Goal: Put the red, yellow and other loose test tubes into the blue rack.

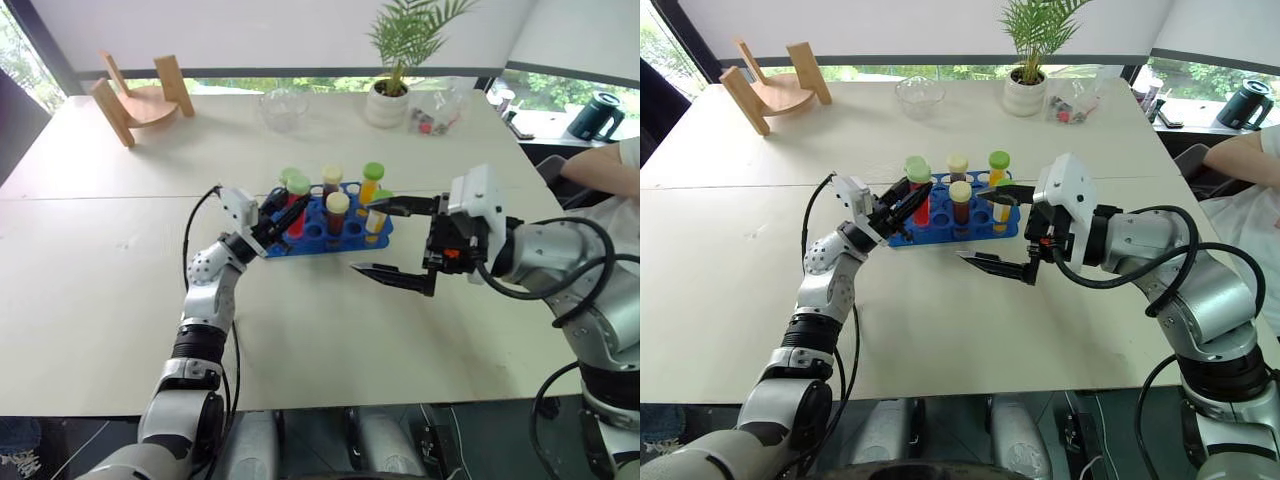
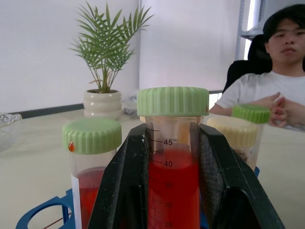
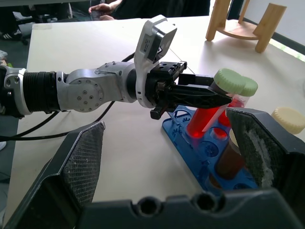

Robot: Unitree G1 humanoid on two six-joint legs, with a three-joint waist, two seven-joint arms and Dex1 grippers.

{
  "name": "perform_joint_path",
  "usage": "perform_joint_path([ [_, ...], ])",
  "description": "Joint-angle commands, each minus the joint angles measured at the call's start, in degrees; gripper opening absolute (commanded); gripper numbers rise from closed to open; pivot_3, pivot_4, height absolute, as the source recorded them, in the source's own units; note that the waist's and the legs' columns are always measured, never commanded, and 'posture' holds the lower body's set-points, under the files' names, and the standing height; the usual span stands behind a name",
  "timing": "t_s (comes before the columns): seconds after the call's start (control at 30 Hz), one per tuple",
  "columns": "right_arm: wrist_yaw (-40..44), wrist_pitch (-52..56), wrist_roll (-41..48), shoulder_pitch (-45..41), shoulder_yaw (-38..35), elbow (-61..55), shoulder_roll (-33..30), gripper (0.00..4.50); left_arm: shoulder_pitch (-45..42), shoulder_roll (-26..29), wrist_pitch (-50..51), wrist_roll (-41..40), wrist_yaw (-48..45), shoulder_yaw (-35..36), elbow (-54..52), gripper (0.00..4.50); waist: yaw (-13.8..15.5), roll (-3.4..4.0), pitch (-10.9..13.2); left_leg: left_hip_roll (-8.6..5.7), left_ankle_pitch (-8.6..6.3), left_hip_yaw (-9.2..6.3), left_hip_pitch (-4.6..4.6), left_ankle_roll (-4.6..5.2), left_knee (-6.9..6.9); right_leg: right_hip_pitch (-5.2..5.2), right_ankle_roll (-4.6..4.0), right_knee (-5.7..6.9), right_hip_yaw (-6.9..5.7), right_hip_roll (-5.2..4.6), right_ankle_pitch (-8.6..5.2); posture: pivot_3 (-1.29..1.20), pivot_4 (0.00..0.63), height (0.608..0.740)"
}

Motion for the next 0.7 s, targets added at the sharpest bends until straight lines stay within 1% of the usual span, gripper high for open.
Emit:
perform_joint_path([
  [0.03, -0.5, -0.2, 1.1, 0.1, -1.7, -2.3, -0.4, 4.50, -1.0, 1.1, -2.1, 1.5, 0.3, -0.4, 1.2, 1.29, 0.0, 0.00, 0.0, 0.00, 0.00, 0.00, 0.00, 0.00, 0.00, 0.00, 0.00, 0.00, 0.00, 0.00, 0.00, 0.00, 0.150, 0.740],
  [0.07, -0.6, -0.1, 1.2, 0.3, -1.8, -2.4, -0.4, 4.50, -0.7, 1.5, -2.1, 1.8, 0.5, -0.3, 1.6, 1.87, 0.0, 0.00, 0.0, 0.00, 0.00, -0.01, 0.02, 0.00, 0.00, 0.01, 0.00, 0.00, 0.00, 0.01, 0.00, 0.00, 0.150, 0.740],
  [0.1, -0.7, -0.2, 1.1, 0.6, -1.8, -2.5, -0.4, 4.50, -0.4, 2.0, -1.5, 1.7, 0.2, -0.2, 1.4, 2.31, -0.2, 0.00, 0.0, 0.00, 0.00, -0.01, 0.03, 0.00, 0.00, 0.02, 0.00, 0.00, -0.01, 0.01, 0.00, 0.00, 0.150, 0.740],
  [0.13, -0.8, -0.2, 1.0, 0.9, -1.8, -2.6, -0.4, 4.50, 0.0, 2.4, -1.2, 1.7, 0.1, -0.2, 0.9, 2.87, -0.3, 0.00, 0.0, 0.01, 0.00, -0.01, 0.04, 0.00, 0.00, 0.03, 0.00, 0.00, 0.00, 0.02, 0.00, 0.00, 0.150, 0.740],
  [0.2, -1.2, 0.0, 1.1, 1.5, -1.9, -2.8, -0.5, 4.50, 1.2, 4.4, -0.1, 2.3, -0.2, -0.6, -2.1, 3.83, -0.3, 0.00, 0.0, 0.01, 0.00, -0.01, 0.04, 0.00, -0.02, 0.02, 0.00, 0.01, 0.00, 0.03, 0.00, 0.00, 0.150, 0.740],
  [0.23, -1.4, 0.1, 1.2, 1.9, -2.2, -2.8, -0.5, 4.50, 1.9, 6.2, 2.2, 2.7, -0.3, -1.1, -5.0, 4.47, -0.3, 0.00, 0.0, 0.02, 0.00, -0.02, 0.04, 0.00, -0.04, 0.01, 0.00, 0.01, -0.01, 0.03, 0.00, 0.00, 0.150, 0.740],
  [0.27, -1.7, 0.3, 1.3, 2.4, -2.5, -2.8, -0.6, 4.50, 2.6, 8.0, 3.9, 2.7, -0.9, -1.3, -7.8, 4.47, -0.4, 0.00, 0.0, 0.02, 0.00, -0.02, 0.04, 0.00, -0.07, 0.01, 0.00, 0.01, -0.01, 0.04, 0.00, 0.00, 0.150, 0.740],
  [0.33, -2.1, 0.3, 1.1, 3.9, -3.2, -2.8, -0.9, 4.50, 5.4, 13.1, 12.4, 0.7, -2.6, -1.6, -16.0, 4.47, -0.4, 0.00, 0.0, 0.04, 0.00, -0.04, 0.04, 0.00, -0.13, -0.01, -0.01, 0.01, -0.02, 0.04, 0.00, 0.00, 0.150, 0.740],
  [0.43, -2.7, 0.4, 0.8, 6.9, -4.8, -2.7, -1.3, 4.50, 10.9, 22.8, 30.6, -6.4, -4.3, 0.1, -30.1, 4.47, -0.4, 0.01, 0.0, 0.05, 0.00, -0.03, 0.05, 0.00, -0.21, -0.04, -0.02, 0.00, -0.02, 0.02, -0.01, 0.00, 0.150, 0.740],
  [0.5, -3.0, 0.2, 0.4, 8.9, -6.1, -2.3, -1.6, 4.50, 14.9, 29.3, 39.2, -11.4, -6.3, 2.5, -37.0, 4.47, -0.5, 0.02, 0.0, 0.07, 0.00, -0.03, 0.04, 0.00, -0.22, -0.05, -0.02, 0.00, -0.02, 0.01, -0.02, 0.00, 0.150, 0.740],
  [0.6, -3.0, -0.9, -0.7, 11.6, -7.9, -0.9, -2.4, 4.50, 20.7, 37.2, 47.8, -17.0, -8.3, 6.8, -44.8, 4.47, -0.4, 0.03, 0.0, 0.08, 0.00, 0.00, 0.05, 0.00, -0.22, -0.06, -0.04, 0.00, -0.02, 0.00, -0.03, 0.00, 0.150, 0.740],
  [0.67, -3.0, -1.0, -0.6, 12.4, -9.1, 0.1, -2.9, 4.50, 23.7, 41.7, 51.6, -17.7, -8.3, 8.6, -48.1, 4.47, -0.3, 0.01, 0.0, 0.07, 0.00, 0.04, 0.06, 0.00, -0.21, -0.07, -0.07, -0.02, -0.01, -0.02, -0.05, 0.00, 0.150, 0.740],
  [0.7, -2.7, -1.2, -0.7, 12.5, -9.5, 0.7, -3.1, 4.50, 24.8, 43.0, 52.3, -18.5, -8.7, 9.7, -49.2, 4.47, -0.3, 0.01, 0.0, 0.06, 0.00, 0.04, 0.07, 0.00, -0.20, -0.05, -0.20, -0.03, -0.01, -0.03, -0.12, 0.00, 0.150, 0.740],
])
